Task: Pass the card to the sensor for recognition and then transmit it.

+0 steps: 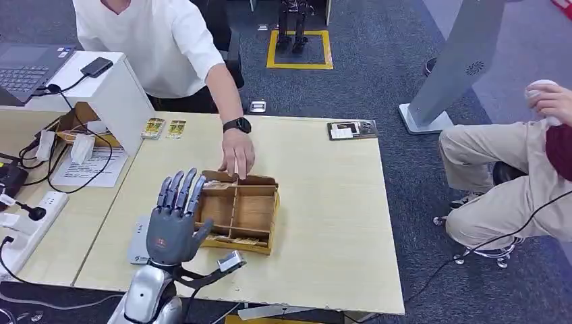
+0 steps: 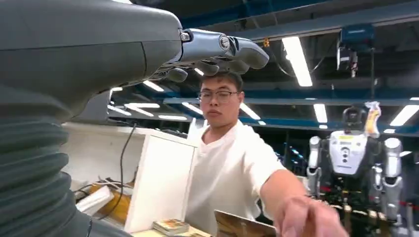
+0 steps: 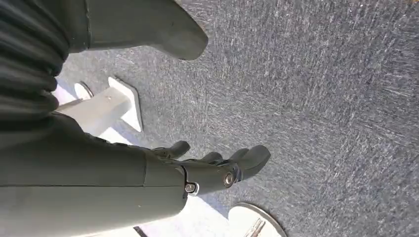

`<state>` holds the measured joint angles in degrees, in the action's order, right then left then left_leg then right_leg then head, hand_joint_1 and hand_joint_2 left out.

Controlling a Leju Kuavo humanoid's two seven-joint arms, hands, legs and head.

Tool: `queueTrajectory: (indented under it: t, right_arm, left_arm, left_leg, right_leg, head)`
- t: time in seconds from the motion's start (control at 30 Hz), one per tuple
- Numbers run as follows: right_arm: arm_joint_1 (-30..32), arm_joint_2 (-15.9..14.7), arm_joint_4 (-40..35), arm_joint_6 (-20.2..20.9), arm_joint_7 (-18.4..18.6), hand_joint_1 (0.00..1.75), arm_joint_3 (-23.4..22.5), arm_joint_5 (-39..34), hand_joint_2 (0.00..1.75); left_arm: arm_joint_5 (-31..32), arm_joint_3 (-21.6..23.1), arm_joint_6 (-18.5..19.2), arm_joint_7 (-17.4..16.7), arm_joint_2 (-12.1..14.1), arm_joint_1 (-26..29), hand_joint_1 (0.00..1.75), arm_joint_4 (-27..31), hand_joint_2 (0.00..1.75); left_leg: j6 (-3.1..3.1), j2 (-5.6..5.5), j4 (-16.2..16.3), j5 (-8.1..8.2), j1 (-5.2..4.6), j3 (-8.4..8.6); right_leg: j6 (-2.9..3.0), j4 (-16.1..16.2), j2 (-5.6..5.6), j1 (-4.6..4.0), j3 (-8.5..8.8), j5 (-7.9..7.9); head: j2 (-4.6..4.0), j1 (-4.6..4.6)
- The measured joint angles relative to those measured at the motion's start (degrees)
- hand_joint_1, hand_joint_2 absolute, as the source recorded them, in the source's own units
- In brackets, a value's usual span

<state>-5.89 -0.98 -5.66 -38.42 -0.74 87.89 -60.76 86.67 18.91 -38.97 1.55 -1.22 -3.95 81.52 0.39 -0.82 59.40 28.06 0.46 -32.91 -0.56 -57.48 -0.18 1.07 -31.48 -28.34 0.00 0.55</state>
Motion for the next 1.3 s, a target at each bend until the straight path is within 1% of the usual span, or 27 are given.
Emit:
queueTrajectory:
  t: [0.03, 0.13, 0.2, 0.23, 0.3, 0.4, 0.53, 0.6, 0.67, 0.7, 0.77, 0.9, 1.1, 1.3]
  right_arm:
    - [0.0, 0.0, 0.0, 0.0, 0.0, 0.00, 0.0, 0.0, 1.75]
    - [0.0, 0.0, 0.0, 0.2, 0.2, 0.00, 0.1, 0.0, 1.75]
    - [0.0, 0.0, 0.0, 0.2, 0.2, 0.00, 0.1, 0.0, 1.75]
    - [0.0, 0.0, 0.0, 0.2, 0.2, 0.00, 0.1, 0.0, 1.75]
    - [0.0, 0.0, 0.0, 0.2, 0.2, 0.00, 0.1, -0.2, 1.75]
    - [0.0, 0.0, 0.0, 0.2, 0.1, 0.00, 0.1, -0.3, 1.75]
    - [0.0, -0.1, 0.0, 0.2, 0.0, 0.00, 0.1, -0.5, 1.75]
    - [0.0, -0.1, 0.0, 0.2, 0.0, 0.00, 0.1, -0.5, 1.75]
    - [0.0, -0.1, 0.0, 0.2, 0.0, 0.00, 0.1, -0.6, 1.75]
    - [0.1, -0.1, 0.0, 0.2, 0.0, 0.00, 0.0, -0.6, 1.75]
    - [0.1, -0.1, 0.0, 0.2, 0.0, 0.00, 0.0, -0.7, 1.75]
    - [0.0, -0.1, 0.0, 0.2, 0.0, 0.00, 0.0, -0.7, 1.75]
    - [0.0, -0.1, 0.0, 0.2, 0.0, 0.00, 0.1, -0.7, 1.75]
    - [0.0, -0.1, 0.0, 0.7, 0.0, 0.00, 0.1, -0.9, 1.75]
  left_arm:
    - [0.8, 0.0, 0.1, -0.7, 0.1, -0.2, 0.00, -0.3, 1.75]
    - [2.0, 0.0, 1.9, -4.2, 0.9, -1.0, 0.00, -1.2, 1.75]
    - [2.1, 0.2, 4.5, -6.7, 1.9, -1.9, 0.00, -1.7, 1.75]
    - [2.1, 0.2, 5.8, -7.2, 2.6, -2.4, 0.00, -1.9, 1.75]
    - [1.9, 0.2, 7.9, -7.4, 3.5, -3.0, 0.00, -2.1, 1.75]
    - [0.5, 0.2, 13.6, -6.4, 5.5, -4.5, 0.00, -2.0, 1.75]
    - [-1.3, 0.2, 19.6, -5.2, 8.1, -6.5, 0.00, -1.4, 1.75]
    - [-2.1, 0.3, 23.3, -4.6, 9.2, -7.4, 0.00, -1.2, 1.75]
    - [-3.1, 0.9, 25.9, -4.3, 10.7, -8.2, 0.00, -1.2, 1.75]
    - [-3.3, 1.1, 26.6, -4.1, 11.3, -8.6, 0.00, -1.2, 1.75]
    - [-3.6, 1.2, 27.7, -4.0, 12.2, -9.2, 0.00, -1.2, 1.75]
    - [-3.7, 2.0, 28.3, -4.0, 13.6, -10.0, 0.00, -1.2, 1.75]
    - [-3.7, 2.7, 28.6, -3.9, 14.2, -10.9, 0.00, -1.2, 1.75]
    - [-3.8, 3.2, 28.4, -3.9, 14.2, -11.5, 0.00, -1.2, 1.75]
  left_leg:
    - [0.00, 0.00, 0.0, 0.00, 0.00, 0.00]
    - [0.00, 0.01, 0.0, 0.00, 0.00, -0.01]
    - [0.00, 0.00, 0.0, 0.00, 0.00, -0.01]
    - [0.00, 0.00, 0.0, 0.00, 0.00, 0.00]
    - [-0.02, 0.00, 0.0, -0.03, 0.01, 0.00]
    - [-0.02, 0.00, 0.0, -0.04, 0.02, 0.00]
    - [-0.02, 0.01, 0.0, -0.04, 0.02, 0.00]
    - [-0.02, 0.00, 0.0, -0.04, 0.02, 0.00]
    - [-0.02, 0.01, 0.0, -0.04, 0.02, 0.00]
    - [-0.02, 0.01, 0.0, -0.04, 0.02, -0.01]
    - [-0.02, 0.01, 0.0, -0.04, 0.02, 0.00]
    - [-0.02, 0.01, 0.0, -0.04, 0.02, -0.01]
    - [-0.02, 0.00, 0.0, -0.04, 0.01, -0.01]
    - [-0.02, 0.01, 0.0, -0.04, 0.02, -0.01]
  right_leg:
    - [0.00, 0.0, 0.00, 0.00, 0.00, 0.00]
    - [0.00, 0.0, 0.01, 0.00, -0.02, 0.00]
    - [0.00, 0.0, 0.00, 0.00, -0.02, 0.00]
    - [0.00, 0.0, 0.01, 0.00, -0.02, 0.00]
    - [0.00, 0.0, 0.00, -0.01, -0.02, 0.00]
    - [0.00, 0.0, 0.01, -0.02, -0.01, 0.00]
    - [0.01, 0.0, 0.02, -0.02, -0.02, 0.00]
    - [0.00, 0.0, 0.01, -0.02, -0.02, 0.00]
    - [0.01, 0.0, 0.02, -0.02, -0.02, 0.00]
    - [0.01, 0.0, 0.02, -0.02, -0.02, 0.00]
    - [0.01, 0.0, 0.02, -0.02, -0.02, 0.00]
    - [0.00, 0.0, 0.02, -0.01, -0.02, 0.00]
    - [0.00, 0.0, 0.01, -0.01, -0.02, 0.00]
    - [0.01, 0.0, 0.03, -0.01, -0.03, 0.00]
  head:
    - [0.02, -0.02]
    - [0.00, -0.02]
    - [0.00, -0.02]
    - [0.02, -0.02]
    - [0.00, -0.02]
    - [0.02, -0.02]
    - [0.02, -0.02]
    - [0.00, 0.00]
    - [0.02, 0.00]
    - [0.00, 0.00]
    - [0.00, 0.00]
    - [0.00, -0.02]
    - [0.02, -0.02]
    - [0.00, -0.02]
